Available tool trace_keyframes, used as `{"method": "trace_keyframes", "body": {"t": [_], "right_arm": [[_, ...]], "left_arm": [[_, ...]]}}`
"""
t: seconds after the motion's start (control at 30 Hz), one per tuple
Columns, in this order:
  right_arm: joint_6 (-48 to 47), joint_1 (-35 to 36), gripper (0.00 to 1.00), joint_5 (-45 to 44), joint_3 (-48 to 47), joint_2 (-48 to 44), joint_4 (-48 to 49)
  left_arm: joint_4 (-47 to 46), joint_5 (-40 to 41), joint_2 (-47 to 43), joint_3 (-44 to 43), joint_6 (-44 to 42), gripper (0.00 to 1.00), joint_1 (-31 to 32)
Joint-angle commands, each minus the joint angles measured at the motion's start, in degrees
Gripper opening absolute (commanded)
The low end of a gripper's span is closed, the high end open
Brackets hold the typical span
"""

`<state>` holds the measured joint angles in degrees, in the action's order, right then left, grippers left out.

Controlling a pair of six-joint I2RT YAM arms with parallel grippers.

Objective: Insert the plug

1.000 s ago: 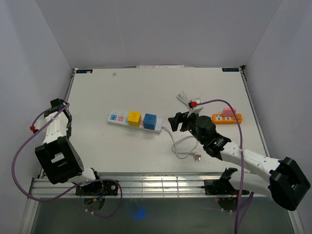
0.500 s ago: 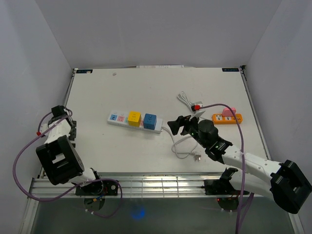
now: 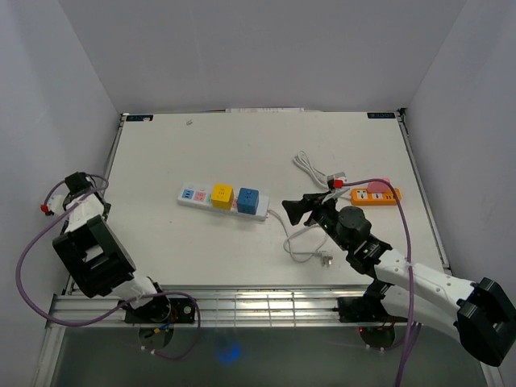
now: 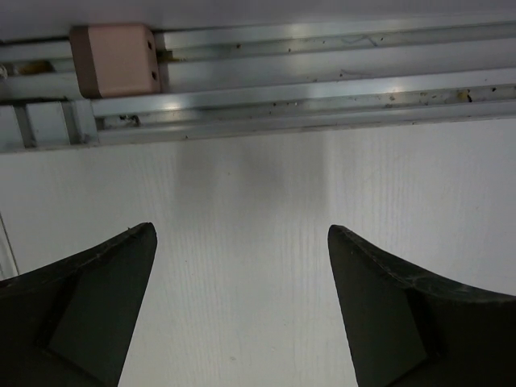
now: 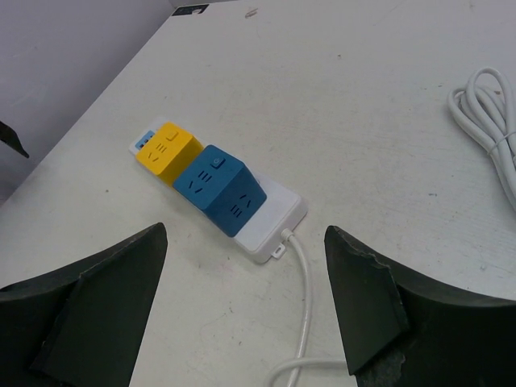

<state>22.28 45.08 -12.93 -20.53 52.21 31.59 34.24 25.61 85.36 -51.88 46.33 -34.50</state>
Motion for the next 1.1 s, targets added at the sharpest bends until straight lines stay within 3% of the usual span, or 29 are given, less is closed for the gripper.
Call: {"method": "trace_keyframes", "body": {"t": [0.0, 0.1, 0.17, 0.27, 0.4, 0.5, 0.63, 0.87, 1.07], "right_arm": [[1.3, -0.1, 0.84, -0.5, 1.0, -1.1, 3.6], [1.9, -0.2, 0.84, -1.5, 2.0, -3.0, 3.9], [2.3, -0.1, 0.84, -2.4, 3.4, -4.0, 4.7], [3.4, -0.3, 0.83, -2.7, 4.6, -4.7, 5.8], [4.2, -0.3, 0.83, -2.2, 5.2, -4.7, 6.3], [4.3, -0.5, 0.82, -3.4, 5.9, -5.2, 6.3], [4.8, -1.0, 0.82, -3.6, 6.1, -5.4, 6.5], [5.4, -1.7, 0.82, -3.6, 6.4, -4.0, 6.6], [5.8, -2.2, 0.81, -3.0, 6.3, -4.4, 6.6]], "left_arm": [[-1.6, 8.4, 0.0, -5.3, -10.3, 0.98, -0.1], [-4.0, 10.5, 2.6, -7.5, -18.9, 0.98, -4.0], [-6.4, 5.3, 3.1, -6.8, -22.1, 0.98, -10.5], [-11.5, -3.0, 4.2, -3.7, -22.3, 0.97, -14.5], [-8.4, -1.9, 8.7, -7.9, -21.9, 0.97, -15.6], [-11.6, -1.3, 9.5, -5.4, -23.0, 0.97, -17.3], [-11.4, -5.2, 16.0, -7.6, -24.0, 0.97, -18.7], [-10.9, -11.2, 18.5, -7.6, -22.2, 0.95, -22.5], [-11.1, -11.5, 17.6, -6.0, -21.6, 0.95, -23.4]]}}
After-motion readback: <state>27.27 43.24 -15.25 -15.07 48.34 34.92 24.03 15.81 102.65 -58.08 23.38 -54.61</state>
